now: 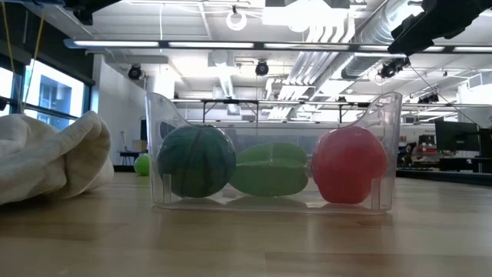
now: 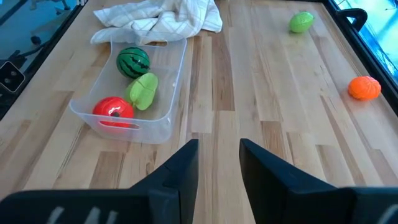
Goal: Pick and placing Produce into tupperware
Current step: Put the green melon into the transparent bin
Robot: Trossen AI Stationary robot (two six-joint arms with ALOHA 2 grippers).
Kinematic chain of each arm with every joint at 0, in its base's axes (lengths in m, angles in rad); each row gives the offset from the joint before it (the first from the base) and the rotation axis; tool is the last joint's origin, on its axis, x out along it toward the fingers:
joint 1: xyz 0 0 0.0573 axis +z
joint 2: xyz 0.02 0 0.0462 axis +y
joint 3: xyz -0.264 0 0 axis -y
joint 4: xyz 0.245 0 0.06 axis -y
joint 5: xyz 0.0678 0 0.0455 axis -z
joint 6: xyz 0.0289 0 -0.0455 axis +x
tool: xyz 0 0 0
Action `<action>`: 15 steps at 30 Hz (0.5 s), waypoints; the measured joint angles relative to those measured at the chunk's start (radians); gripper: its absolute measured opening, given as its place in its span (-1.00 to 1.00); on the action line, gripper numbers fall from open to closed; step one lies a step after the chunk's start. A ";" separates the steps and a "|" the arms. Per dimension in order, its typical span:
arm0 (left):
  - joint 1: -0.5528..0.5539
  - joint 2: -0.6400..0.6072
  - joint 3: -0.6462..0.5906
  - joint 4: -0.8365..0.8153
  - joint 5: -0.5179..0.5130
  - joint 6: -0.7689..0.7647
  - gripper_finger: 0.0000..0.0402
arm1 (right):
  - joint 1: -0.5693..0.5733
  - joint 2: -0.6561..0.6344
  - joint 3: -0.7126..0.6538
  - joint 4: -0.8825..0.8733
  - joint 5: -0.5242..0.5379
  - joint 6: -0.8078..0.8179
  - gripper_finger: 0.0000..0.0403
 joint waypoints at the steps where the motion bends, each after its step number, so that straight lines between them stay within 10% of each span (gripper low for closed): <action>1: 0.000 0.000 0.000 0.003 -0.010 0.001 -0.81 | 0.000 0.000 0.000 0.000 0.000 0.000 -0.47; 15: 0.000 0.001 0.000 0.048 -0.050 -0.022 -0.81 | 0.000 0.000 0.000 0.000 0.000 0.000 -0.47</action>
